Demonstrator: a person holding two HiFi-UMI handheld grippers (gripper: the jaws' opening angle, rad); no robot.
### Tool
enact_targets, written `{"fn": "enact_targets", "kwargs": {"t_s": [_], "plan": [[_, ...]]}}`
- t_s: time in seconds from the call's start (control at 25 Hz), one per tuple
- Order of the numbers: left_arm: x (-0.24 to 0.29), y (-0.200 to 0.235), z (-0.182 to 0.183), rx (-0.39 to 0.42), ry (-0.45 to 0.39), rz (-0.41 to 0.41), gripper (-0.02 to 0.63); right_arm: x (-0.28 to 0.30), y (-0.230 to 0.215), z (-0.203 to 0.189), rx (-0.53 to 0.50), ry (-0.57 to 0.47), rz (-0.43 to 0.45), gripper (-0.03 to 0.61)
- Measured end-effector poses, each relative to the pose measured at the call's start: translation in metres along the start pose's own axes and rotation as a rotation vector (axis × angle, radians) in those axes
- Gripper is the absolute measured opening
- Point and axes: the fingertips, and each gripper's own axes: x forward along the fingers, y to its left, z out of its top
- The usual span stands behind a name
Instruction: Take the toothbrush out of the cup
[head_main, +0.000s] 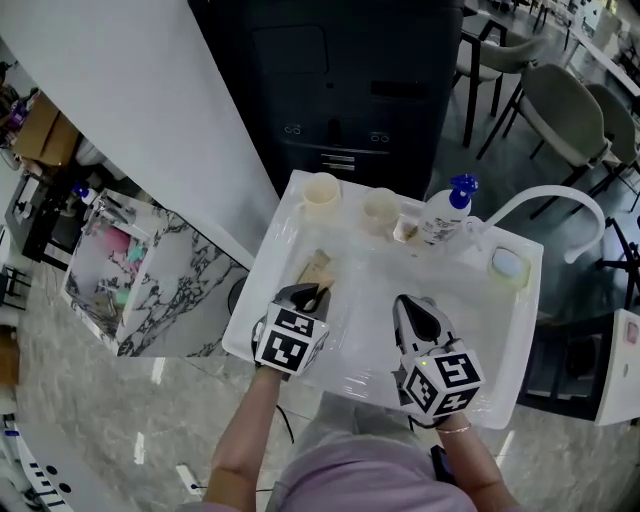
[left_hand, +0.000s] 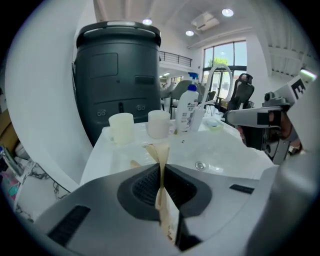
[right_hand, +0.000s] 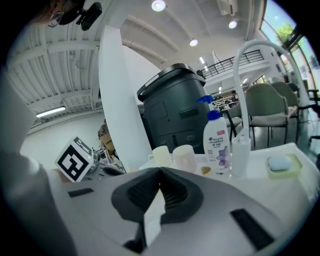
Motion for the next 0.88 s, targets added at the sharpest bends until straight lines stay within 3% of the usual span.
{"fn": "enact_targets", "kwargs": {"t_s": [0.44, 0.88], "plan": [[0.061, 0.005, -0.02, 0.049, 0.12, -0.009, 0.021, 0.001, -0.02, -0.003, 0.031, 0.006, -0.066, 0.005], [0.087, 0.013, -0.043, 0.079, 0.216, -0.001, 0.029, 0.004, -0.027, -0.004, 0.045, 0.016, -0.095, 0.005]]}}
